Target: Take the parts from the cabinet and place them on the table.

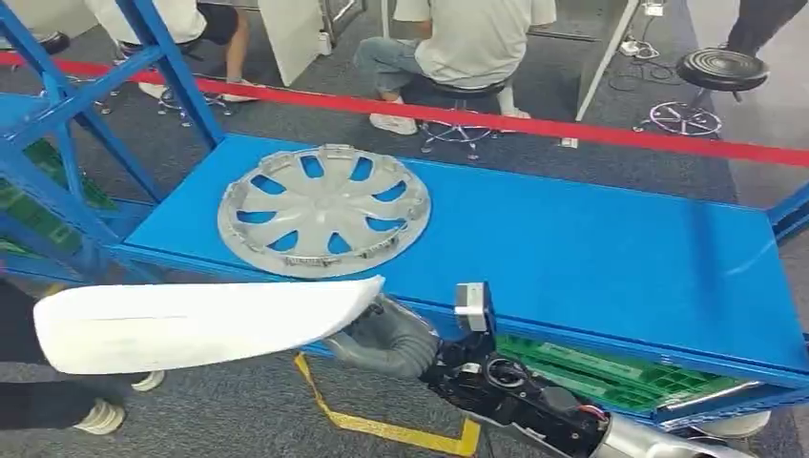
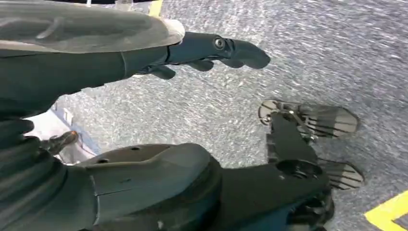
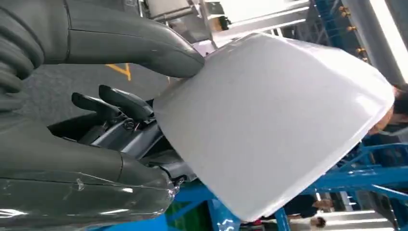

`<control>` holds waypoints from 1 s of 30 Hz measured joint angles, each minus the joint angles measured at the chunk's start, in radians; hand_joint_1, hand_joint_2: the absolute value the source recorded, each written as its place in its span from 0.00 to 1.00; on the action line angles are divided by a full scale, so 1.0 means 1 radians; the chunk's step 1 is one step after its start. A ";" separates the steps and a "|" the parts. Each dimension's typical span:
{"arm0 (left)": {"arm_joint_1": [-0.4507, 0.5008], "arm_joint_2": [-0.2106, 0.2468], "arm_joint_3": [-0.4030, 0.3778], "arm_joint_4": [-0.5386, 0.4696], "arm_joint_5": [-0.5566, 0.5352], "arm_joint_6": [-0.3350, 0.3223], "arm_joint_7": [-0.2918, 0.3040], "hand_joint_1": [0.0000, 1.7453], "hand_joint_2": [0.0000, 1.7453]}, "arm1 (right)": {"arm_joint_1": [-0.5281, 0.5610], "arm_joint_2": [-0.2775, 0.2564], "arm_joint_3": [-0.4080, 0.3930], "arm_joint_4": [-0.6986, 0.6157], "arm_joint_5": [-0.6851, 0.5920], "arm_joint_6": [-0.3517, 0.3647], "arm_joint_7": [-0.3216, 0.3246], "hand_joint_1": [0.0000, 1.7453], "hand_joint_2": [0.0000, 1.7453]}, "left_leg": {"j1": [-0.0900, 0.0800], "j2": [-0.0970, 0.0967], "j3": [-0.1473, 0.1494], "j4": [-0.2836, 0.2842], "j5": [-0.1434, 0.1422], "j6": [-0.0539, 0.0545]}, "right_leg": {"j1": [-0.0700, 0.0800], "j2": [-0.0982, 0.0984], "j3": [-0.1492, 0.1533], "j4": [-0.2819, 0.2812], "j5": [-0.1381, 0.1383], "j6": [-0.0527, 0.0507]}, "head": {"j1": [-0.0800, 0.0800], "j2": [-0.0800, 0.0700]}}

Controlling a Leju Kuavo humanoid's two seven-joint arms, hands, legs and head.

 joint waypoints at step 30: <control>-0.005 0.000 0.000 0.002 0.006 0.002 0.006 0.00 1.00 | 0.002 0.000 0.003 -0.014 0.000 -0.014 0.015 1.00 1.00 | -0.003 0.003 0.062 -0.025 -0.028 -0.010 | 0.006 -0.016 -0.032 -0.014 0.056 -0.002 | 0.001 0.000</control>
